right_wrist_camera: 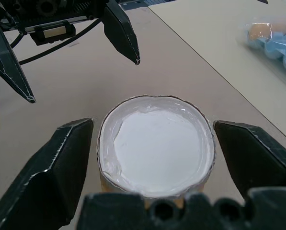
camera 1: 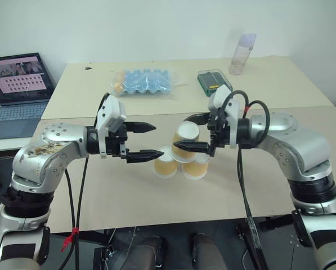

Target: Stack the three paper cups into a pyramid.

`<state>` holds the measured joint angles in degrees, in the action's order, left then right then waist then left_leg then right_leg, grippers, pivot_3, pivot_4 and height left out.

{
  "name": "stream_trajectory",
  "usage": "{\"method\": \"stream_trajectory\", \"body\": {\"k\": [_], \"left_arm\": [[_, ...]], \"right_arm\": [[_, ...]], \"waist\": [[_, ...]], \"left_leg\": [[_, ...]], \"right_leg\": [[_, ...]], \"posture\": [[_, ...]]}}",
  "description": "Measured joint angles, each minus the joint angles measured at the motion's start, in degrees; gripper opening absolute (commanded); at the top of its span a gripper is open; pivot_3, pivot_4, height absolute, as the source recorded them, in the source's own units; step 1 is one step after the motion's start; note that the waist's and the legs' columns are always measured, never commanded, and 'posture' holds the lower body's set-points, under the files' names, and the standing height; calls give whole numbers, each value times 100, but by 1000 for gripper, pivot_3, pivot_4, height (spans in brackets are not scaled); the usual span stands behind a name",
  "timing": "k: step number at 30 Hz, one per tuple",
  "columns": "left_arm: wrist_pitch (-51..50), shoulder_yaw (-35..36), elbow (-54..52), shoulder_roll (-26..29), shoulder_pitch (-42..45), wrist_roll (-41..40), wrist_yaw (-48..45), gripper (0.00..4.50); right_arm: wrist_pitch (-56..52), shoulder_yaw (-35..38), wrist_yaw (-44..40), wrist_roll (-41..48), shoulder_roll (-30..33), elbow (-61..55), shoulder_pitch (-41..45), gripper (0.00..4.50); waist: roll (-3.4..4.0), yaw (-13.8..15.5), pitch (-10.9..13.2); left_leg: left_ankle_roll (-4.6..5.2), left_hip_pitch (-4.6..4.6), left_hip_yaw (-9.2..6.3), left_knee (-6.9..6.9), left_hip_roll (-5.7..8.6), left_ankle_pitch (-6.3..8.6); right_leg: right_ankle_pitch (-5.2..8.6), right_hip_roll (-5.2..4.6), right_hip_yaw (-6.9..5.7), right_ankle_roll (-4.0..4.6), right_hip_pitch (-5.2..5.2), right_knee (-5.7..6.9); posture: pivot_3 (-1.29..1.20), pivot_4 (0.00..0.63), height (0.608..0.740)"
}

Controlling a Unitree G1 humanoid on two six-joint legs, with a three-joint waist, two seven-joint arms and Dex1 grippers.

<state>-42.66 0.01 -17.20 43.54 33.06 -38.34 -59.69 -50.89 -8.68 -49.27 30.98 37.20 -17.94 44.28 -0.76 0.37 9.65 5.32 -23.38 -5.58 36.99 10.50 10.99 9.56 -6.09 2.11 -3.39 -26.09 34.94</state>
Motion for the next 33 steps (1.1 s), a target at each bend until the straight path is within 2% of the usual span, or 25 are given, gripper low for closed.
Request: {"method": "stream_trajectory", "body": {"k": [9,14,19,22,25,29,33], "left_arm": [[1,0,8,-1,3,0,3,4500],[11,0,12,-3,8,2,1,4500],[20,4,12,-14,5,2,19,4500],[7,44,-6,-63,-22,-12,155,4500],[-83,337,-41,-242,-197,-73,600,4500],[-130,985,-53,-654,-474,16,1742,4500],[7,1593,-33,-1262,-689,371,3114,4500]], "right_arm": [[-109,61,-7,139,13,-13,55,4473],[-332,357,82,373,38,-46,451,4473],[-748,1200,429,998,-34,-82,1234,4473],[-1182,2215,1094,1910,-373,324,2014,4473],[-1212,3175,1783,2258,-189,615,2410,4473],[-844,3868,2623,1489,423,1070,1316,4473],[-19,3625,3080,149,693,1496,-539,4473]], "waist": [[0,-1,0],[0,-2,0],[0,0,0],[0,-9,0],[-7,42,-4],[-58,86,-35],[-47,95,-37]], "left_leg": [[6,0,0,0,0,4],[7,-6,0,0,0,4],[7,-7,0,-1,-1,4],[10,-10,1,-3,-2,6],[10,4,-3,-6,-9,8],[10,14,6,-2,-2,9],[-26,12,42,-2,-6,-14]], "right_leg": [[0,0,0,0,0,0],[-1,0,1,1,0,1],[-1,0,-1,2,0,-1],[-5,2,1,7,-2,0],[-4,9,-8,7,-4,-9],[-7,0,-11,3,14,-18],[-7,-27,16,3,12,7]], "posture": [[0,150,740],[0,150,740],[0,150,740],[0,150,740],[0,150,740],[0,150,740],[0,150,740]]}}
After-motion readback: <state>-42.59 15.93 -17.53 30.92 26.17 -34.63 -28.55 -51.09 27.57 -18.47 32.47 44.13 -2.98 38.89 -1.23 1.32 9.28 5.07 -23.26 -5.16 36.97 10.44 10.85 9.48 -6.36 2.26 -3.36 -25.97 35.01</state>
